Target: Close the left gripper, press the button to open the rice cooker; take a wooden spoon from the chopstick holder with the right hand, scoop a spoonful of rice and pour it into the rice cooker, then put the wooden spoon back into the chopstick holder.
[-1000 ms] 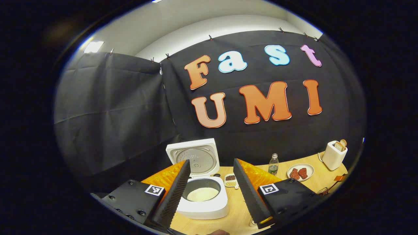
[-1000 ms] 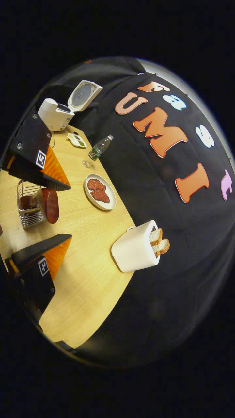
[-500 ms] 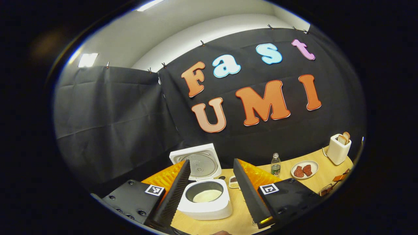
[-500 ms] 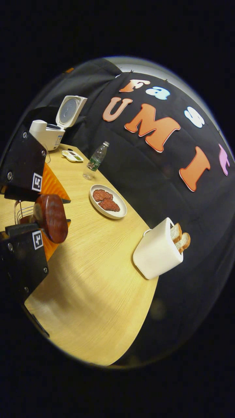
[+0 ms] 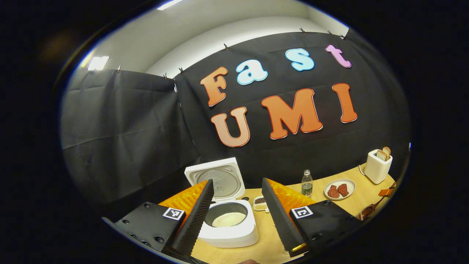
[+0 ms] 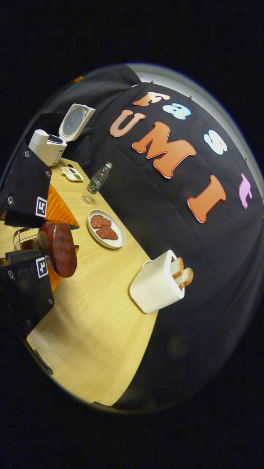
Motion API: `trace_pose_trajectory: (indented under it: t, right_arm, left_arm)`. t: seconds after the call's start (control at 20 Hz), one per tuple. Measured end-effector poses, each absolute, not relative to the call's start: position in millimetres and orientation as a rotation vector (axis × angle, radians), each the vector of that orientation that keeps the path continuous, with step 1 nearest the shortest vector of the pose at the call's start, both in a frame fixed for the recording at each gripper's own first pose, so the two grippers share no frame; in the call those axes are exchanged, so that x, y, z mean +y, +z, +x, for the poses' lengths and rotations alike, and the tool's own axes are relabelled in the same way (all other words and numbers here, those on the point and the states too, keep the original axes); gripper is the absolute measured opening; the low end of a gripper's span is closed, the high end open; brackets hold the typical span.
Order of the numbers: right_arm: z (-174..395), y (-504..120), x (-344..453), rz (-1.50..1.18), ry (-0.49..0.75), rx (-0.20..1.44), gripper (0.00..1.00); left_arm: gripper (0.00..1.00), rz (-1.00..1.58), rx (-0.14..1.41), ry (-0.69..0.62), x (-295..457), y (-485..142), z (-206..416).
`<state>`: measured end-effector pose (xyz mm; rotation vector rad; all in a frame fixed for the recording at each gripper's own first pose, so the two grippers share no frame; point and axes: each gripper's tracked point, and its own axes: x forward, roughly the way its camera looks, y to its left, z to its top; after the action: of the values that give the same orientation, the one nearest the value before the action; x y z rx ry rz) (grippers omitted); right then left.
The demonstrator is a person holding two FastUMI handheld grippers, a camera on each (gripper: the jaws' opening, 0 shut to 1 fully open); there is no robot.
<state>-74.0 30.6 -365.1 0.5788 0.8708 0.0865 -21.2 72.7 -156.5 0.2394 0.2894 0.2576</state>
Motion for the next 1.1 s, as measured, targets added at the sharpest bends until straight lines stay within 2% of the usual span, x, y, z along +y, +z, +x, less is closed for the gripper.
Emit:
trace_pose_trajectory:
  t: [0.05, 0.1, 0.15, 0.2, 0.25, 0.4, 0.45, 0.5, 0.55, 0.6, 0.65, 1.1]
  right_arm:
    - [-72, -354, 30, 0.547, 0.077, 0.840, 0.25]
    - [-68, -341, 31, 0.518, 0.073, 0.810, 0.20]
    - [-67, -326, 34, 0.495, 0.069, 0.779, 0.20]
    - [-64, -311, 37, 0.474, 0.072, 0.749, 0.25]
    - [-64, -297, 42, 0.456, 0.075, 0.726, 0.20]
    - [-62, -264, 71, 0.456, 0.107, 0.693, 0.20]
    - [-63, -256, 84, 0.459, 0.125, 0.686, 0.25]
    - [-65, -256, 98, 0.441, 0.139, 0.711, 0.20]
    - [-71, -256, 107, 0.412, 0.158, 0.720, 0.25]
    - [-72, -254, 122, 0.380, 0.182, 0.715, 0.20]
    - [-75, -253, 136, 0.351, 0.204, 0.724, 0.25]
    - [-101, -289, 244, 0.205, 0.385, 0.801, 0.25]
  left_arm:
    - [0.90, 0.240, 0.284, 0.245, 80, -159, -17]
    - [0.90, 0.241, 0.283, 0.235, 88, -163, -15]
    - [0.90, 0.235, 0.285, 0.226, 97, -168, -12]
    - [0.90, 0.224, 0.289, 0.217, 104, -172, -8]
    - [0.90, 0.198, 0.296, 0.210, 114, -179, -6]
    - [0.91, 0.121, 0.325, 0.202, 142, -198, -2]
    - [0.91, 0.105, 0.329, 0.196, 150, -202, -1]
    - [0.91, 0.095, 0.328, 0.196, 159, -207, 0]
    - [0.90, 0.090, 0.329, 0.199, 168, -210, -1]
    - [0.91, 0.088, 0.327, 0.202, 177, -213, -1]
    - [0.91, 0.089, 0.323, 0.204, 183, -216, -1]
    - [0.91, 0.105, 0.326, 0.249, 233, -229, -16]
